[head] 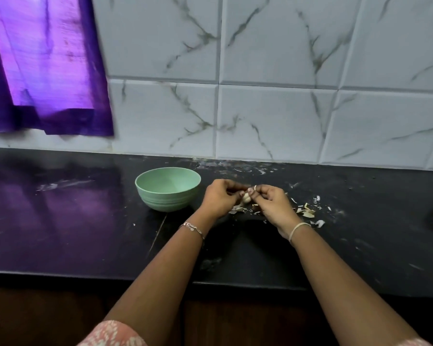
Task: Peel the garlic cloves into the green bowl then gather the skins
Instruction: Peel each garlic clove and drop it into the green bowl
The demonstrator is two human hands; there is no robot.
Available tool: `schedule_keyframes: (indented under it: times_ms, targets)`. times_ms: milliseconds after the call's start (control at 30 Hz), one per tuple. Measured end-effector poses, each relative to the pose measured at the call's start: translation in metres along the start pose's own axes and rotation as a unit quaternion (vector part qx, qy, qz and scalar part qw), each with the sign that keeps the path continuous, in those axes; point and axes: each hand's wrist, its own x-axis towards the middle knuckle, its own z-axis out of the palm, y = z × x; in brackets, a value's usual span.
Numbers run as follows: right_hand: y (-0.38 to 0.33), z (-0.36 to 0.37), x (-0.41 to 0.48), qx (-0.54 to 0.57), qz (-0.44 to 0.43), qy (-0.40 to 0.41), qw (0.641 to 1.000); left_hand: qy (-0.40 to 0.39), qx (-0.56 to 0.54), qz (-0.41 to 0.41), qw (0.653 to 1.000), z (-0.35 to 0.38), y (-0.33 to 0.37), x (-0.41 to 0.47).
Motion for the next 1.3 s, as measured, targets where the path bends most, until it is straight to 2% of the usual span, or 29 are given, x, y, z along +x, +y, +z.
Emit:
schedule_keyframes:
  times_ms: [133, 267, 333, 500, 600, 833, 1100, 1300]
  targets:
    - [0.002, 0.002, 0.001, 0.089, 0.032, 0.022, 0.995, -0.035, -0.090, -0.031, 0.995, 0.005, -0.009, -0.004]
    - [-0.004, 0.003, -0.001, 0.148, 0.049, 0.028, 0.987, 0.044, -0.033, -0.031, 0.998, 0.008, -0.007, -0.004]
    - [-0.007, 0.002, -0.002, 0.170, 0.055, 0.012, 0.984, 0.068, -0.056, -0.032, 0.996, 0.008, -0.008, -0.003]
    - [-0.005, 0.004, -0.003, 0.096, 0.026, 0.005, 0.995, 0.053, -0.214, -0.071, 0.973, 0.006, -0.013, -0.002]
    - [-0.007, 0.004, -0.004, 0.085, 0.011, 0.013, 0.996, 0.045, -0.271, -0.087, 0.958, 0.005, -0.014, -0.002]
    - [-0.010, 0.006, -0.005, 0.071, -0.001, 0.014, 0.997, 0.055, -0.258, -0.077, 0.961, 0.008, -0.018, -0.001]
    - [-0.009, 0.005, -0.005, 0.058, -0.009, 0.004, 0.998, 0.024, -0.342, -0.117, 0.932, 0.004, -0.014, -0.004]
    - [-0.007, 0.007, -0.002, 0.071, -0.011, 0.017, 0.997, 0.058, -0.355, -0.109, 0.927, 0.006, -0.009, -0.006]
